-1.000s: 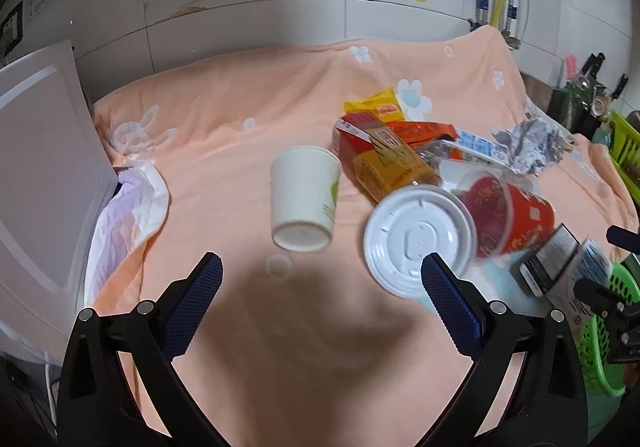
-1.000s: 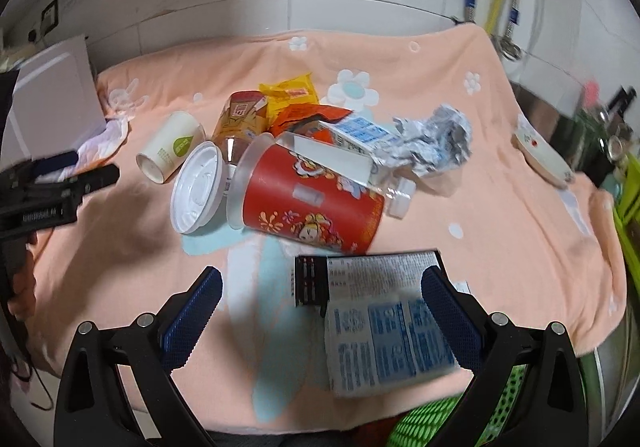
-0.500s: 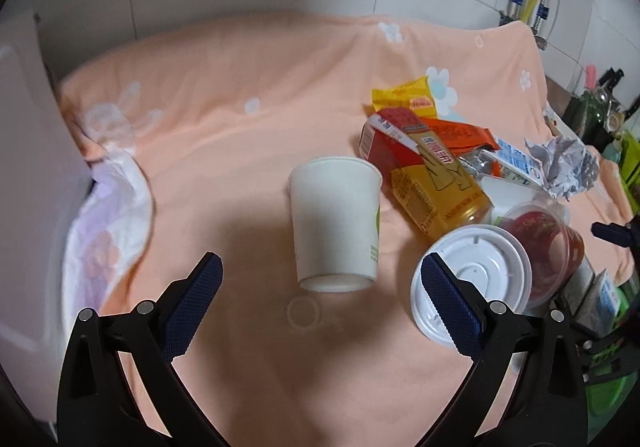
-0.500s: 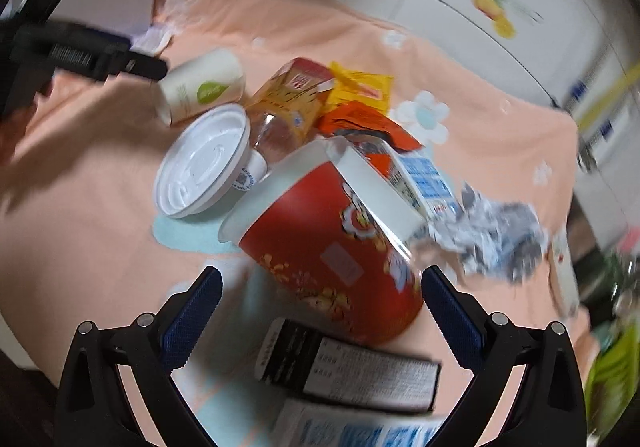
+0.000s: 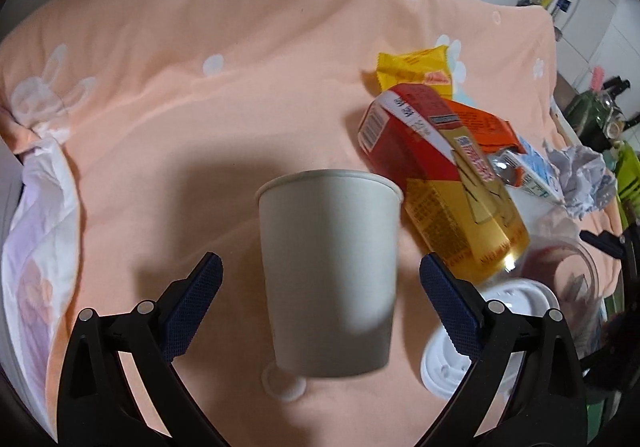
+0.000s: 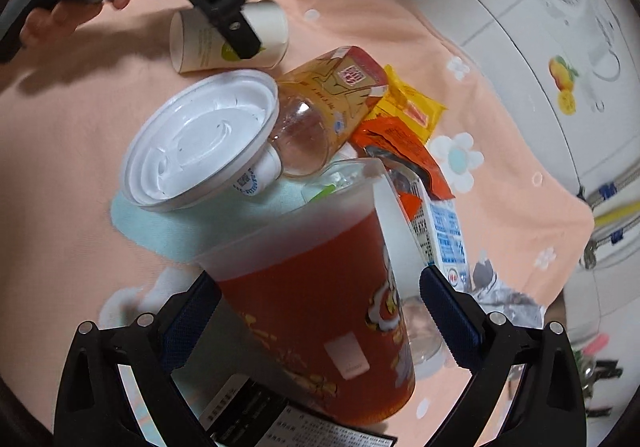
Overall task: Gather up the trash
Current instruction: 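Grasp the white paper cup with the left tool while the right tool grasps the red cup, then carry the red cup over the green basket and release it with the right tool, then drop the white paper cup into the green basket with the left tool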
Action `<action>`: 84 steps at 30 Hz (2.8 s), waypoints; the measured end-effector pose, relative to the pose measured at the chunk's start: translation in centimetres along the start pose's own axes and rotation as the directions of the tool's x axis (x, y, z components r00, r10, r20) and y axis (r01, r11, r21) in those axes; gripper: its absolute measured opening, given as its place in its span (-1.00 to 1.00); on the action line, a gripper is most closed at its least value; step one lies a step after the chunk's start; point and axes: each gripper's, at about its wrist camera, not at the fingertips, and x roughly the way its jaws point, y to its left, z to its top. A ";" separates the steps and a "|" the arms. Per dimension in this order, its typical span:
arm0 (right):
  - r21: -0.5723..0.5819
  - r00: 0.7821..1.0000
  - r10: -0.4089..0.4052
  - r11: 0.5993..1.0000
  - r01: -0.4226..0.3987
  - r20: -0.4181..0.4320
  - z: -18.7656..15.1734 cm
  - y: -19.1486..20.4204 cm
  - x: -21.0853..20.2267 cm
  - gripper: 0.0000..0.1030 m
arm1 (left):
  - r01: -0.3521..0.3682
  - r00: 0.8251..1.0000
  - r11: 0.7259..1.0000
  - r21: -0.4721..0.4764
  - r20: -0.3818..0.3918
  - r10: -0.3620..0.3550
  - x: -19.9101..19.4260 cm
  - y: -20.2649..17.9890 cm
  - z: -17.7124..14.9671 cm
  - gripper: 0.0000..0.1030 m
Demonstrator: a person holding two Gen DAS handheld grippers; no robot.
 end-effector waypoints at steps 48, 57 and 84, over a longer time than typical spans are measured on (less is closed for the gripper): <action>0.900 0.984 0.085 0.424 0.103 -0.153 -31.5 -1.8 -13.8 0.49 | 0.452 0.873 0.788 0.418 -0.026 -0.487 -12.5 -25.4 -11.2 0.25; 0.972 0.940 0.306 0.220 0.083 -0.149 -36.5 -1.2 -8.9 0.49 | 0.472 0.870 0.752 0.461 -0.105 -0.482 -10.7 -29.0 -13.5 0.25; 0.955 0.971 0.143 0.254 0.152 -0.193 -37.2 -0.5 -18.3 0.62 | 0.523 0.847 0.674 0.522 -0.235 -0.476 -8.5 -35.8 -17.6 0.25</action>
